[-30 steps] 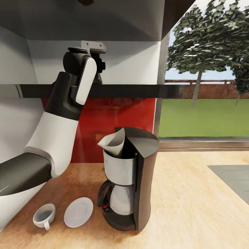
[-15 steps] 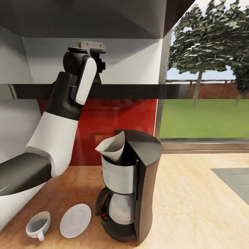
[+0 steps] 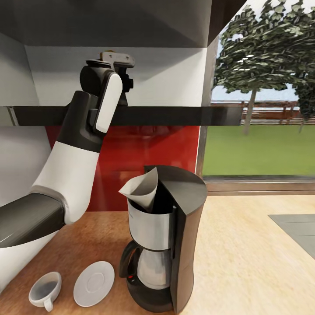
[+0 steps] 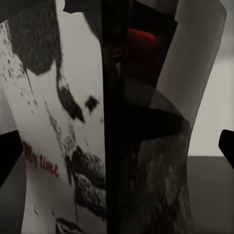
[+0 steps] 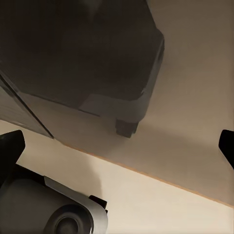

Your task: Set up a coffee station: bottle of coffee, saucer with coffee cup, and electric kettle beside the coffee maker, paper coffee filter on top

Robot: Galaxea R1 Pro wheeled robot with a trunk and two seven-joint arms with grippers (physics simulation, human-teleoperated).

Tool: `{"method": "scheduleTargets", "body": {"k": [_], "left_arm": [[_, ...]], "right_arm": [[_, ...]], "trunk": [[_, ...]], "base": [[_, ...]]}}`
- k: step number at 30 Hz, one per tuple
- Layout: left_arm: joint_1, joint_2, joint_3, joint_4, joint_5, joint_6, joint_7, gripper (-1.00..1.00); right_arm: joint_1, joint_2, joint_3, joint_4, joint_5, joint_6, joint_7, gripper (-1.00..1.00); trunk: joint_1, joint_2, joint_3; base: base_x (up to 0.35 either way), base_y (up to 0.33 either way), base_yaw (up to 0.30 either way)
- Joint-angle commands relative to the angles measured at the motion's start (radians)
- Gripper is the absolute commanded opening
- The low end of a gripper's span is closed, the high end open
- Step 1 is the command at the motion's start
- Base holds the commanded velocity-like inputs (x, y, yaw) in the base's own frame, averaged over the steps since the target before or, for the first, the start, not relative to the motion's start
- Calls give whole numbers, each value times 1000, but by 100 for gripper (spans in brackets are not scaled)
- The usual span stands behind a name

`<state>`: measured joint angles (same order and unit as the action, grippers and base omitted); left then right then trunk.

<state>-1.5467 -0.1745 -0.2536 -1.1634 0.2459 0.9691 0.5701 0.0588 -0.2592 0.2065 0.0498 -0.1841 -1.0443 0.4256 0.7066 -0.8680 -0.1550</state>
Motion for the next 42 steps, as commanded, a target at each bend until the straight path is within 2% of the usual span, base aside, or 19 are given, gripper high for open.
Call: {"method": "scheduleTargets", "body": {"k": [1, 8, 9, 31, 42], "left_arm": [[-1, 0, -1, 0, 10, 2, 10, 100], [-1, 0, -1, 1, 10, 2, 10, 100], [-1, 0, -1, 1, 10, 2, 10, -100], [-1, 0, 1, -2, 10, 2, 10, -100], [-1, 0, -1, -2, 10, 2, 8, -100]], "right_arm": [[-1, 0, 7, 1, -11, -3, 5, 100], [-1, 0, 7, 1, -11, -3, 5, 100], [-1, 0, 6, 1, -11, -3, 5, 100], [-1, -2, 6, 1, -11, -3, 7, 100], [-1, -2, 6, 1, -11, -3, 7, 100]], "trunk": [[0, -1, -1], [0, -1, -1], [0, -1, -1], [0, -1, -1], [-42, 76, 33]], "base": [[4, 0, 0], [1, 0, 0], [0, 0, 0], [0, 0, 0], [0, 0, 0]]}}
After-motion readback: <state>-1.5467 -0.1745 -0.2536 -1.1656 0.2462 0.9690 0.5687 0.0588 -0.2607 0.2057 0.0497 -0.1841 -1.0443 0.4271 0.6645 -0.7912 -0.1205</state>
